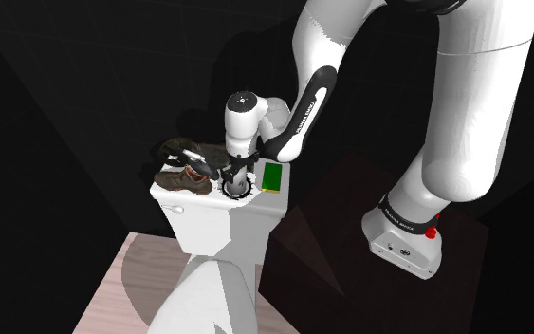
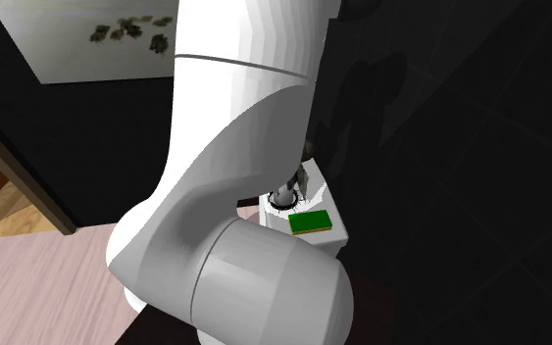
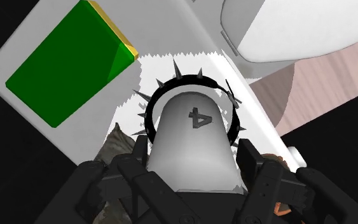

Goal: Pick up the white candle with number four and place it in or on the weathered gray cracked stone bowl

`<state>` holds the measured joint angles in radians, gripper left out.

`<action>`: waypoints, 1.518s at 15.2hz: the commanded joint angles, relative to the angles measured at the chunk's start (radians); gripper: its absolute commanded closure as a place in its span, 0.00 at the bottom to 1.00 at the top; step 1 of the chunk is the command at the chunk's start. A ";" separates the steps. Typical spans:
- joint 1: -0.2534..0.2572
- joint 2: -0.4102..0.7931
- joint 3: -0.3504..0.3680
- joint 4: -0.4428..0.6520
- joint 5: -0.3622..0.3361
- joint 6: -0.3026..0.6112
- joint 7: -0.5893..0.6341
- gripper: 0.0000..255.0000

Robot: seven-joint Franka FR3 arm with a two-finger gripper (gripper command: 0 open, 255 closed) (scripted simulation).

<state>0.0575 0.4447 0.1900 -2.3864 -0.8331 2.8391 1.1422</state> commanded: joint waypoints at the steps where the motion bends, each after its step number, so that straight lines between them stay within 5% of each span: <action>1: 0.000 0.000 0.000 0.000 0.000 0.000 0.000 1.00; 8: 0.000 0.000 0.000 0.000 0.000 0.000 0.000 1.00; 23: -0.125 -0.221 0.171 -0.072 0.270 -0.129 -0.233 1.00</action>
<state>-0.0617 0.2374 0.3508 -2.4566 -0.5832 2.7195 0.9256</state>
